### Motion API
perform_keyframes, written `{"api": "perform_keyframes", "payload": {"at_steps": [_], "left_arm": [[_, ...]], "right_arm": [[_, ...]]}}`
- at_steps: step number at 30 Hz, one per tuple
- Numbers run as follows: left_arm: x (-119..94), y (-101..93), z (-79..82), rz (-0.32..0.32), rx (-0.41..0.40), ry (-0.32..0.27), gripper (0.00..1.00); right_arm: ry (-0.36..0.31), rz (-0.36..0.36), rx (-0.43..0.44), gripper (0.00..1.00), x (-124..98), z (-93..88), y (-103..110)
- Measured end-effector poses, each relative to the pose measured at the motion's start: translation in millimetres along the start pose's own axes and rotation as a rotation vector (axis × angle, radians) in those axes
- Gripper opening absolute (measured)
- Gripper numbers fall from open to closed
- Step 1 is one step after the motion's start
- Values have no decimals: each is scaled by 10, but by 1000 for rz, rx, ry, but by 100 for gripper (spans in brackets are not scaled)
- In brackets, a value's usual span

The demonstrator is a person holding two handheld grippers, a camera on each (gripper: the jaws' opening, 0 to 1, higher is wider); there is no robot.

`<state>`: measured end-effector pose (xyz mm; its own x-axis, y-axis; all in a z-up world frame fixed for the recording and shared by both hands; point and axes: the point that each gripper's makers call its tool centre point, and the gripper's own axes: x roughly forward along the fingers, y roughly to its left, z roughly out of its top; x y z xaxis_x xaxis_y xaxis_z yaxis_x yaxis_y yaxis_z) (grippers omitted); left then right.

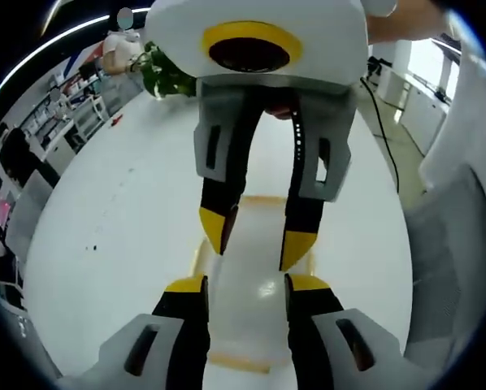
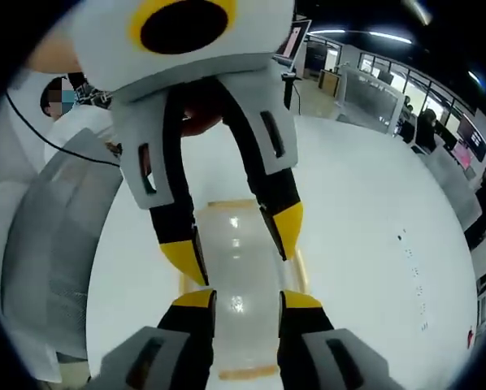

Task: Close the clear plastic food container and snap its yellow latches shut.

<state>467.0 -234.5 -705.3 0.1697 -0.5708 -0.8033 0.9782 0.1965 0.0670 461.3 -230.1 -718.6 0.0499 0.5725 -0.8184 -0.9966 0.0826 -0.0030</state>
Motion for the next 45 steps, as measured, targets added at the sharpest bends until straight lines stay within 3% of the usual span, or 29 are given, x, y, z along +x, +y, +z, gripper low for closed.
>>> {"api": "perform_keyframes", "payload": {"at_steps": [17,21,25,38,42,44,45], "left_arm": [[10,-67,-105,0,16,32,34],[5,-88,-107,-7,-6,25,36],[-1,-135,-135,-10,8,34,36],[15,-258,-186,-14,35,40,44],[57,-292,-206,-4,79,60,47],[73,-313,-191,-9,90,51,49],[85,-329,-183,-9,89,48,49]], "right_arm": [[4,-11,-1,28,-7,-3,-130],[9,-15,-9,29,-2,14,-165],[-13,-16,17,29,-9,66,-219],[13,2,23,34,69,50,-288],[11,14,38,35,89,48,-303],[-13,41,114,38,109,59,-291],[-5,40,107,39,117,31,-320]]}}
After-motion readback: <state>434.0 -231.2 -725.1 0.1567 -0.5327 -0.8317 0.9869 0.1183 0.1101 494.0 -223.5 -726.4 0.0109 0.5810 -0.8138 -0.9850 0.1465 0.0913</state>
